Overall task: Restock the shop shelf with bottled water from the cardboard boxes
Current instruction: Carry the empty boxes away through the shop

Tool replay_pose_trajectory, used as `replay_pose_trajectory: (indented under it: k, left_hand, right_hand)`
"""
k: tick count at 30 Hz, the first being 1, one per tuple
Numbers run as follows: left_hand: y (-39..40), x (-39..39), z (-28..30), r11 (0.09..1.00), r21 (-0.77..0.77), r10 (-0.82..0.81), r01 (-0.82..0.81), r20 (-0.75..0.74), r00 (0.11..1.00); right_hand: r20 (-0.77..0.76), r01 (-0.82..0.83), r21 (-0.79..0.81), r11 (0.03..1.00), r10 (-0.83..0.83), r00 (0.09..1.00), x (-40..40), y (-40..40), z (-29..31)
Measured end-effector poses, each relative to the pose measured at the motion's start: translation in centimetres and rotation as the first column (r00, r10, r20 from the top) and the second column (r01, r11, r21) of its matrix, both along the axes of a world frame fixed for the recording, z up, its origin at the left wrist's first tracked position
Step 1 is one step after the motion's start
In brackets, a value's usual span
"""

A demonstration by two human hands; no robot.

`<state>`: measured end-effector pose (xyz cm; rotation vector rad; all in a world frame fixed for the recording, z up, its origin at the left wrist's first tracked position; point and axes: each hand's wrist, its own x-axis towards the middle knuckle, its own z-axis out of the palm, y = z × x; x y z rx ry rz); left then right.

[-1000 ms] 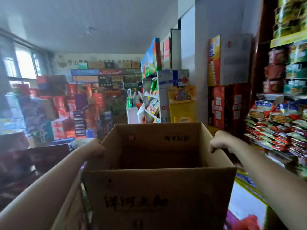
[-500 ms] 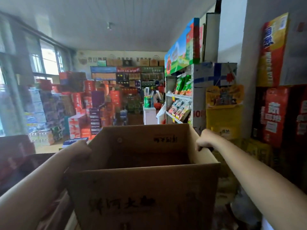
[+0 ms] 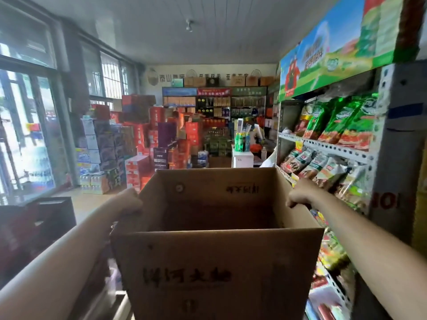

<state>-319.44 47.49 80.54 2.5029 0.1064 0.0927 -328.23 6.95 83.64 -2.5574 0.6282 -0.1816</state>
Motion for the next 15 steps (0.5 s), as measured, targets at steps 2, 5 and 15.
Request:
replay_pose_trajectory:
  k: [2,5,15]
  left_hand:
    - [0.0,4.8,-0.7,1.0,-0.023,0.005,-0.005,-0.01,1.0]
    - [0.3,12.6,-1.9,1.0,0.011,-0.004,0.004,-0.042,0.999]
    - [-1.9,41.7,-1.0,0.976,0.212,-0.026,0.04,-0.072,0.997]
  right_hand:
    - [0.005,0.005,0.013,1.0,-0.005,1.0,5.1,0.0,-1.1]
    - [-0.013,-0.001,0.034,0.999,0.001,1.0,13.2,0.0,-2.8]
    - [-0.073,0.04,-0.02,0.999,-0.042,0.997,40.9,-2.1,-3.7]
